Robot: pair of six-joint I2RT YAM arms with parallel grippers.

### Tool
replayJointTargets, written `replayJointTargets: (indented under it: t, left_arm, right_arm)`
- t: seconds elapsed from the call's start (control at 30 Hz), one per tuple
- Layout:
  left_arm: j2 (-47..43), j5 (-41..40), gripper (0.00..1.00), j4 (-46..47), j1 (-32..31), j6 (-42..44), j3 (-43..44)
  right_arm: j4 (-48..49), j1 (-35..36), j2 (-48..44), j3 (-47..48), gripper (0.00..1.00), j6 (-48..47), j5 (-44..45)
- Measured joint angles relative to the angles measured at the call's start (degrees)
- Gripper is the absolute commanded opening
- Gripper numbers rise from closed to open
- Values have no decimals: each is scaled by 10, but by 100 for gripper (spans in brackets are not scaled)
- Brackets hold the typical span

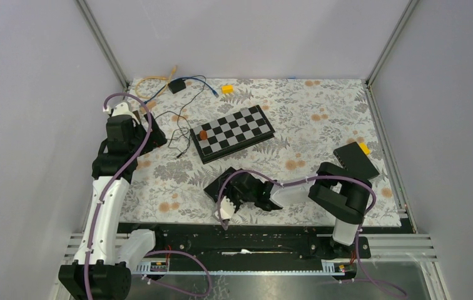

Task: Insert the plug into the switch port
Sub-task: Place the switch port at the center of the board.

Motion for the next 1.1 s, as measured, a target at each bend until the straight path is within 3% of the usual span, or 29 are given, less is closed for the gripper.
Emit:
replayJointTargets:
  t: [0.23,0.5,0.63,0.77,0.9,1.1]
  left_arm:
    - [0,0,99,0,0,0,0]
    - [18,7,99,5,0,-1,0]
    - [35,9,99,12,0,-3,0]
    - [45,16,99,18,0,-3,0]
    - [63,26,99,29,0,-5,0]
    - [83,54,99,38,-3,-13,0]
  right_arm:
    - [20,0,-42,-46,98,35,0]
    - [-13,0,-169,-105,100,176,-28]
    - [14,0,-248,-162,100,340,-22]
    - [22,0,-284,-159,100,561,72]
    - [-82,0,-288,-77,100,807,206]
    - [-219,-2,-279,28,100,1059,271]
